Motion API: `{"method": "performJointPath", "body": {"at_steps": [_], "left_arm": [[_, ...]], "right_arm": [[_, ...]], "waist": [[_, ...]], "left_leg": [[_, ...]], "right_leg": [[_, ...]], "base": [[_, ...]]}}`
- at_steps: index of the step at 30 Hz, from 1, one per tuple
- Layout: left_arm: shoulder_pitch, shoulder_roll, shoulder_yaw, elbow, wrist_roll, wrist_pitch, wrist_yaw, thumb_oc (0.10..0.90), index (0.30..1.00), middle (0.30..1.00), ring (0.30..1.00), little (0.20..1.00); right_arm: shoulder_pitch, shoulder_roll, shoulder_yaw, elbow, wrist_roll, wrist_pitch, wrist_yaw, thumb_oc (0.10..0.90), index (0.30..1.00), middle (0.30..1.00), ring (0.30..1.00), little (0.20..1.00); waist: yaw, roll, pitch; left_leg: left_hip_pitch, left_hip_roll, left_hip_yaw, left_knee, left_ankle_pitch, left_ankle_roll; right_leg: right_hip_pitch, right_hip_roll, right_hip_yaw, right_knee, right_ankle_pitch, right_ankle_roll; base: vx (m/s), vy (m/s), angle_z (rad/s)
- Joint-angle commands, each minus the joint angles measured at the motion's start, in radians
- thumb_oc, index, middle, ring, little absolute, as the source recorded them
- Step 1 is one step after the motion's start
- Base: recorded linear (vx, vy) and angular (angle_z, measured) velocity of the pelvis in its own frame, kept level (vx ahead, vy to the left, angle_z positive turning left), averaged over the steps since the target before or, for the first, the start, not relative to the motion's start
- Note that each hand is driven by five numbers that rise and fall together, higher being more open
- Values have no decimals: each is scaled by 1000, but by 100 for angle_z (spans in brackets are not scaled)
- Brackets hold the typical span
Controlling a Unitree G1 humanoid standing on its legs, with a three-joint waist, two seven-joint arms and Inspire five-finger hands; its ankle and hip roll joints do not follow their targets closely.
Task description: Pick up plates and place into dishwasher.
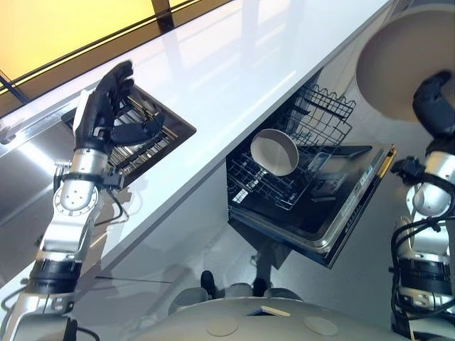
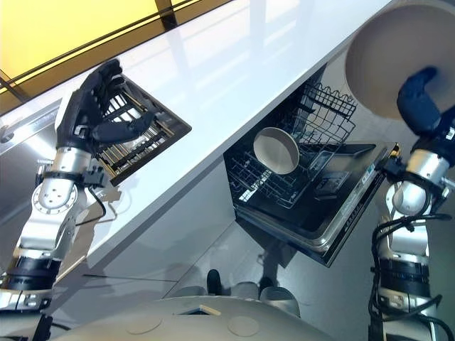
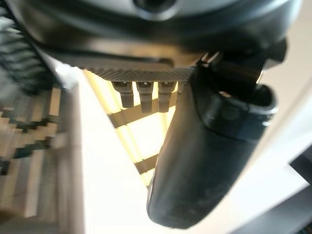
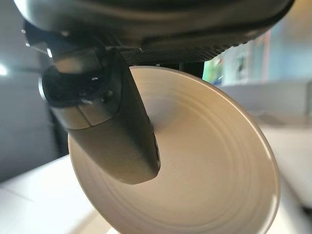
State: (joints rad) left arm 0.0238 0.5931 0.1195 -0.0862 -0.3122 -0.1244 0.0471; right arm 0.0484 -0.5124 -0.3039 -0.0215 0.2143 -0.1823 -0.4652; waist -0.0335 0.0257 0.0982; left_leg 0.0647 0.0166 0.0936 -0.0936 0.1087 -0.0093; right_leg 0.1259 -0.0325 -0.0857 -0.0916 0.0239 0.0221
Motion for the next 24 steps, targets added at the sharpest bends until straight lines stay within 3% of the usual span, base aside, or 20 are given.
{"method": "performJointPath", "body": {"at_steps": [1,8,12,24], "left_arm": [[-37,28,114,-12,-13,-104,-7,800,900,900,900,900],[-26,26,137,25,-20,-104,7,800,900,900,900,900],[-60,38,105,43,-30,-103,35,800,900,900,900,900],[-96,5,25,57,-23,-98,52,800,900,900,900,900]], "right_arm": [[2,-13,-47,-24,-108,4,68,100,300,300,300,200],[75,14,16,80,-239,37,139,100,300,300,300,200],[41,-34,104,154,-374,61,155,100,300,300,300,200],[-115,-88,267,289,-406,175,86,100,300,300,300,200]], "waist": [[-11,-30,-86],[-19,-33,-73],[-9,-34,-65],[49,-32,-55]], "left_leg": [[22,-22,-19,6,-66,8],[32,-25,-21,6,-78,10],[31,-26,-23,6,-75,4],[29,-30,-58,6,-69,-2]], "right_leg": [[-24,15,-15,21,23,40],[-16,11,-16,19,13,40],[-12,7,-29,13,17,43],[5,3,-66,11,10,40]], "base": [[0,0,0],[0,0,0],[0,0,0],[6,0,5]]}}
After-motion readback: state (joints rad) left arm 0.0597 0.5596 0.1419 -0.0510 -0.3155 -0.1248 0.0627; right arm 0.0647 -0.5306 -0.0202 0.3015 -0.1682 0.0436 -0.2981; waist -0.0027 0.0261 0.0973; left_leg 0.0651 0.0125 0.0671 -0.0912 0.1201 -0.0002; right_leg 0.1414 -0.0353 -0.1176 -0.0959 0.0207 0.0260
